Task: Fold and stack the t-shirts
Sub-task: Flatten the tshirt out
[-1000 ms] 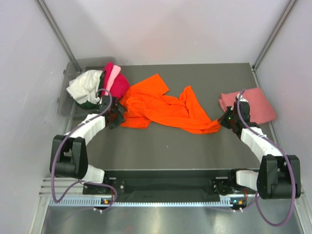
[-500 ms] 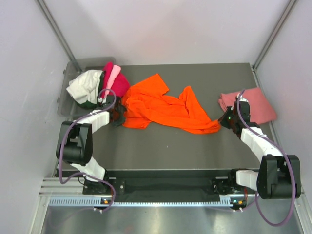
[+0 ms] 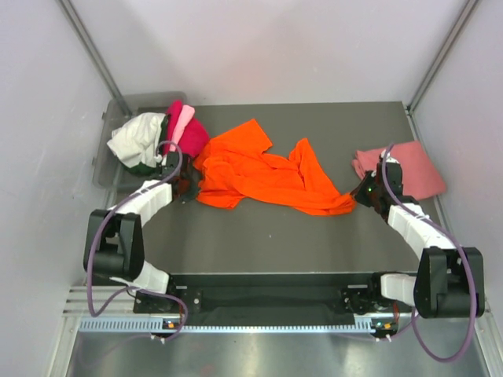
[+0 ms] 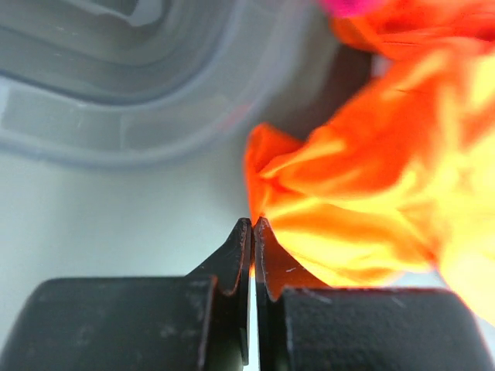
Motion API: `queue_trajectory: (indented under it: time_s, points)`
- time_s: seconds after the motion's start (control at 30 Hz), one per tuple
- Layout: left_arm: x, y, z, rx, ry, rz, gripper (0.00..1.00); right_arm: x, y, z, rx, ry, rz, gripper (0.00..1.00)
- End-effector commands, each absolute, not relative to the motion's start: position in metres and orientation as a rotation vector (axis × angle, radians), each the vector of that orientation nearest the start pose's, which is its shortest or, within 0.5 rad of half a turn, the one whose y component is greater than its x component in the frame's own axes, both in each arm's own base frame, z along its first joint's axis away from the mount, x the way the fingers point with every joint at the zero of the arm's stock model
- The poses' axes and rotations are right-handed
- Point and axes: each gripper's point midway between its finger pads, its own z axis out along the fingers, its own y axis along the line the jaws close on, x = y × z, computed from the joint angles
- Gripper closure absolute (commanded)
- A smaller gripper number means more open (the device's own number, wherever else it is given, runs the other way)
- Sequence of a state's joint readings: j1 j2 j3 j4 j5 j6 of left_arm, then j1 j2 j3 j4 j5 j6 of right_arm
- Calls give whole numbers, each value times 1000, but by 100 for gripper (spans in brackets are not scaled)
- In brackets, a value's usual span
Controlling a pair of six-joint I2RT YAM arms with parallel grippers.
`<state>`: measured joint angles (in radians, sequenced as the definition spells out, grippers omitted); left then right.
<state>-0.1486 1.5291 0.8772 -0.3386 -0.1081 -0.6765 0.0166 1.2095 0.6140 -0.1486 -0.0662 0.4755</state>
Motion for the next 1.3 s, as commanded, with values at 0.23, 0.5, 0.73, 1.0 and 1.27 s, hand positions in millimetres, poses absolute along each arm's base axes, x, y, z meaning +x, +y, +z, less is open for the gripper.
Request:
queue_trajectory:
  time_s: [0.23, 0.5, 0.73, 1.0, 1.27]
  points:
    - [411, -72, 225, -606, 2156, -396, 100, 399, 57, 182, 391, 2131, 481, 100]
    - [402, -47, 455, -563, 1738, -450, 100, 408, 53, 360, 287, 1832, 490, 100]
    - [287, -34, 594, -470, 1344, -548, 100, 325, 65, 488, 107, 1525, 545, 100]
    - [77, -1, 669, -443, 847, -631, 100, 155, 65, 543, -5, 1203, 533, 100]
    - [100, -9, 678, -452, 881, -683, 100, 74, 38, 583, 78, 1037, 417, 100]
